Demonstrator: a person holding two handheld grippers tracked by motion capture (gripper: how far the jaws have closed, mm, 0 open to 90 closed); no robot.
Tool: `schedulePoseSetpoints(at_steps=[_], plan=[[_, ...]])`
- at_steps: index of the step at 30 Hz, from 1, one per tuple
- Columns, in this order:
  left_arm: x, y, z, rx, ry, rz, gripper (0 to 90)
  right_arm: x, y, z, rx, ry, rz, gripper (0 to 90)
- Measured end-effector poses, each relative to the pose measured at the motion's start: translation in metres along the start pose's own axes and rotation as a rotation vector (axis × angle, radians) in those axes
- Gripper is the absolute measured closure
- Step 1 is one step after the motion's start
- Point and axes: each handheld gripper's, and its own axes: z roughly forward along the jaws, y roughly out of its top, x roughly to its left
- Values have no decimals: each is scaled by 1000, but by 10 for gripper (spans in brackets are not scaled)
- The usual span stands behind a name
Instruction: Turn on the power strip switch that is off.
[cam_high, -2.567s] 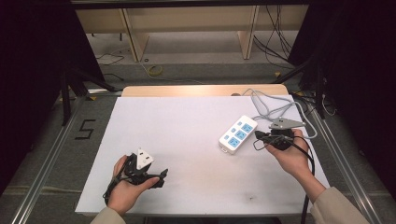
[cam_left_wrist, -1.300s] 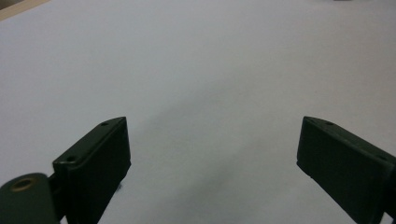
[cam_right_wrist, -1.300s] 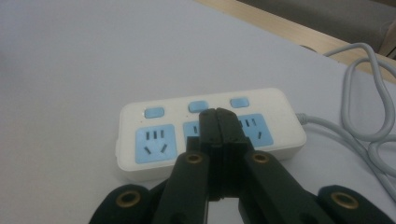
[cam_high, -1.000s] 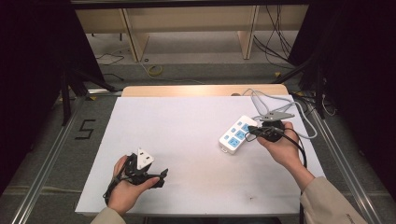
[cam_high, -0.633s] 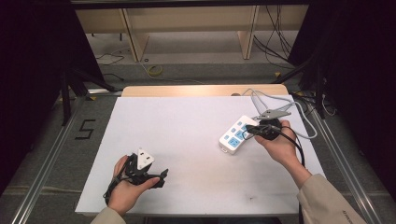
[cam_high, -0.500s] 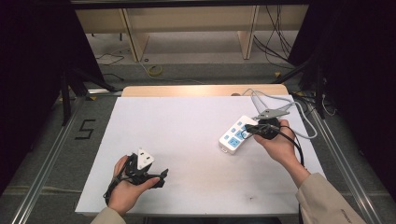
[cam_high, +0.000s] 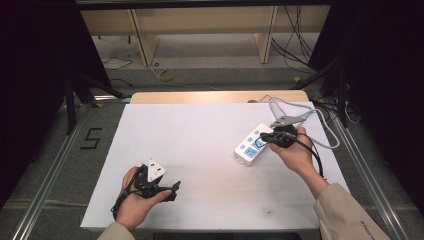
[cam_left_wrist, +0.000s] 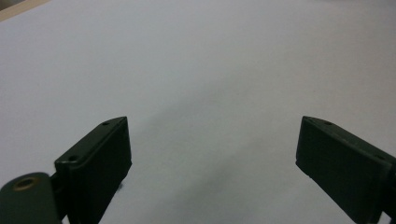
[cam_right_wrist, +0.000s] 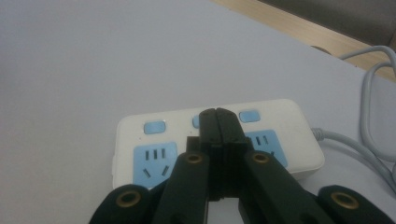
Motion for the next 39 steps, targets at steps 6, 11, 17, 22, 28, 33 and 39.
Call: schedulePoseSetpoints(at_steps=[6,11,17,22,28,33,39], plan=[[0,0,0,-1,-1,5,98,1,1,5,7,2,4,900],[0,0,0,-2,-1,4,98,1,1,7,10,2,3,900],[0,0,0,-3,-2,2,98,-2,3,11,18,3,11,900],[0,0,0,-2,-1,1,98,-2,5,14,20,0,6,900],[0,0,0,-3,-1,0,98,-1,6,18,30,2,2,900],[0,0,0,-3,-2,2,98,-1,7,20,35,0,3,900],[0,0,0,-4,-1,0,98,0,10,24,37,2,0,900]])
